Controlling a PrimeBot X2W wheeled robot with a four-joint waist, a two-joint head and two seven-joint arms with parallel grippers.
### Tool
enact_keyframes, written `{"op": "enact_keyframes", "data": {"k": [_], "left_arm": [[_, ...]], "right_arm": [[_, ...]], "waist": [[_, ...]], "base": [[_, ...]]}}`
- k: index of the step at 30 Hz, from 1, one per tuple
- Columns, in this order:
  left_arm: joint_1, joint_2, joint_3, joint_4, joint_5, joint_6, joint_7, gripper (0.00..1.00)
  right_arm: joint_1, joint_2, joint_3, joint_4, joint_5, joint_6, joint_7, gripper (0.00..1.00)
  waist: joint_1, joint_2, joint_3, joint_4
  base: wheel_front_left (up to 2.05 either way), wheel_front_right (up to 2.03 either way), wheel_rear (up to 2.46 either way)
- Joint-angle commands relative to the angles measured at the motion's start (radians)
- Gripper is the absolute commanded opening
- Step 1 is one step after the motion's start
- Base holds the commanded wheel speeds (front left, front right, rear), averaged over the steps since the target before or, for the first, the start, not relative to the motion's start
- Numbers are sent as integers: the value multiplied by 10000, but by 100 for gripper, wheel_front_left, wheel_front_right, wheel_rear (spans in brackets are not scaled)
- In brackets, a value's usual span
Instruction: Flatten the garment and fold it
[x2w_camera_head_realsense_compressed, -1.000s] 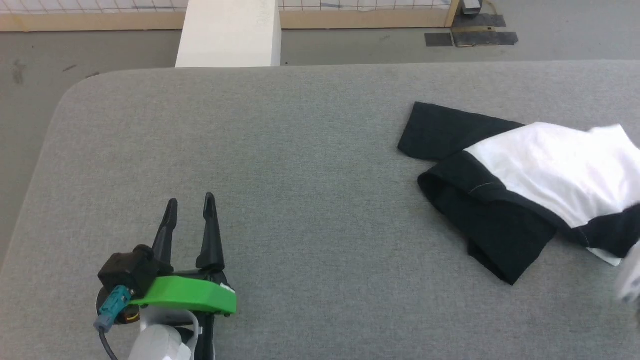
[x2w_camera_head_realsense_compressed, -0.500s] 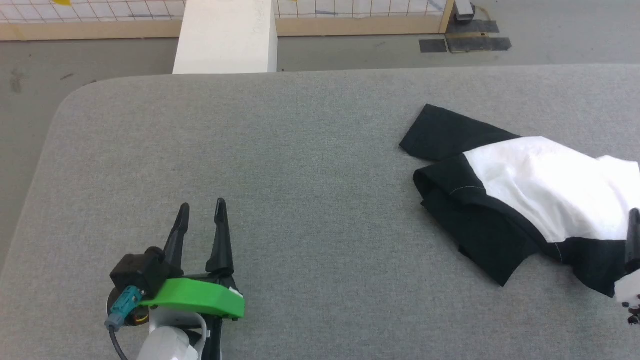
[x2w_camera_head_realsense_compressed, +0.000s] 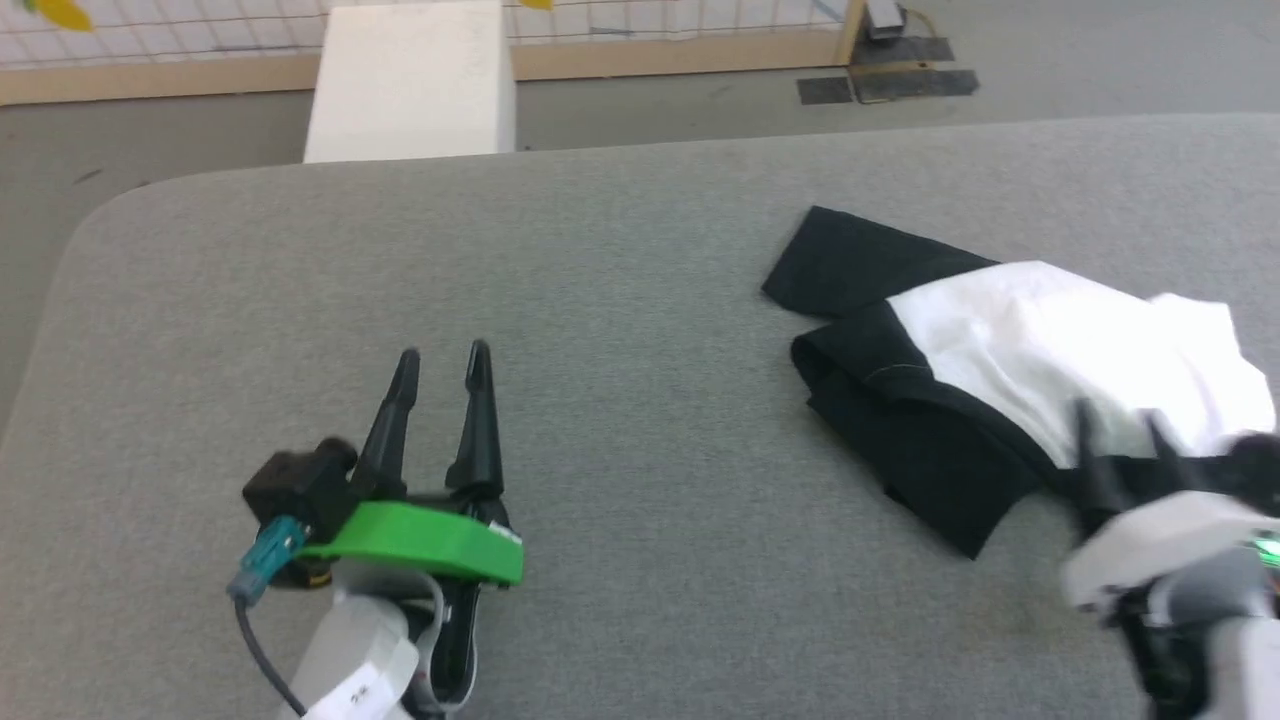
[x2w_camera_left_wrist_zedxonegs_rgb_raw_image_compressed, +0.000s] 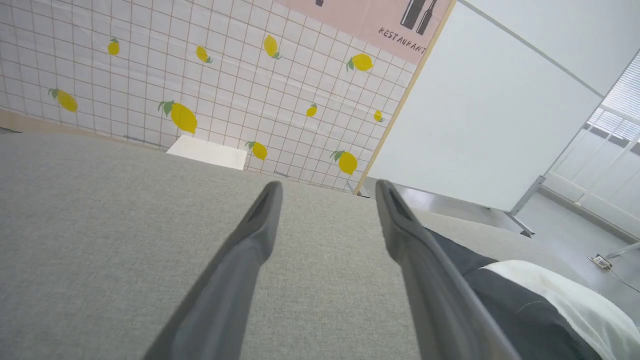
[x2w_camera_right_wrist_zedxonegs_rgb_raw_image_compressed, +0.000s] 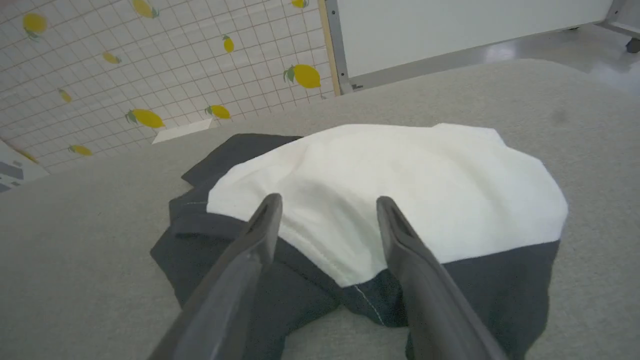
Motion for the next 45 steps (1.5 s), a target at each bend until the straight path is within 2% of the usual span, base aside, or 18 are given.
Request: {"op": "enact_keyframes", "data": {"k": [1, 8, 14, 18, 19, 20, 23, 27, 34, 38, 41, 42, 43, 45], "left_arm": [[-222, -16, -46, 17, 159, 23, -36, 100], [-268, 6, 116, 130, 619, 176, -36, 100], [-224, 6, 182, 205, 747, 134, -36, 100], [-265, -4, 111, 277, 711, 96, -36, 100], [-265, -5, 88, 292, 701, 94, -36, 100], [-259, -8, 71, 304, 678, 98, -36, 100], [-178, -11, 120, 333, 639, 128, -36, 100], [-17, -13, 230, 314, 646, 151, -36, 100], [-54, -15, 214, 262, 523, 187, -36, 100], [-93, -15, 139, 225, 377, 262, -36, 100], [-9, -15, 159, 202, 324, 330, -36, 100], [30, -15, 179, 194, 320, 338, -36, 100], [86, -15, 208, 193, 324, 347, -36, 100], [182, -16, 245, 199, 333, 362, -36, 100]], "right_arm": [[-129, 28, 451, 70, -132, -13, 306, 100], [-1638, 23, 2891, 754, -1291, -13, 2242, 100], [-3343, -332, 3917, 2240, -2484, -13, 3828, 100], [-4023, -678, 4385, 3515, -2724, -13, 4810, 100], [-4110, -723, 4421, 3737, -2703, -13, 4993, 41], [-4211, -741, 4480, 3903, -2591, -13, 5041, 0], [-4435, -547, 4595, 4020, -1805, -13, 4765, 0], [-4827, -106, 5156, 3689, 29, -13, 4113, 0], [-5929, 24, 7622, 2349, 3913, -13, 2585, 0], [-6297, 27, 8791, 1859, 5732, -13, 1552, 0], [-6275, 28, 9547, 2381, 6125, -13, 1796, 0], [-6207, 28, 9718, 2688, 6104, -13, 2140, 5], [-6115, 28, 9933, 3013, 6095, -13, 2643, 100], [-5994, 28, 9944, 3266, 6071, -13, 2937, 100]], "waist": [[0, 0, 88, -203], [0, 0, 329, -229], [0, 0, 660, 190], [0, 0, 807, 601], [0, 0, 816, 696], [0, 0, 823, 809], [0, 0, 779, 974], [0, 0, 702, 1096], [0, 0, 725, 1308], [0, 0, 728, 1454], [0, 0, 674, 1475], [0, 0, 650, 1461], [0, 0, 607, 1441], [0, 0, 537, 1398]], "base": [[0, 0, 0], [0, 0, 0], [0, 0, 0], [0, 0, 0], [0, 0, 0], [0, 0, 0], [0, 0, 0], [0, 0, 0], [0, 0, 0], [0, 0, 0], [0, 0, 0], [0, 0, 0], [0, 0, 0], [0, 0, 0]]}}
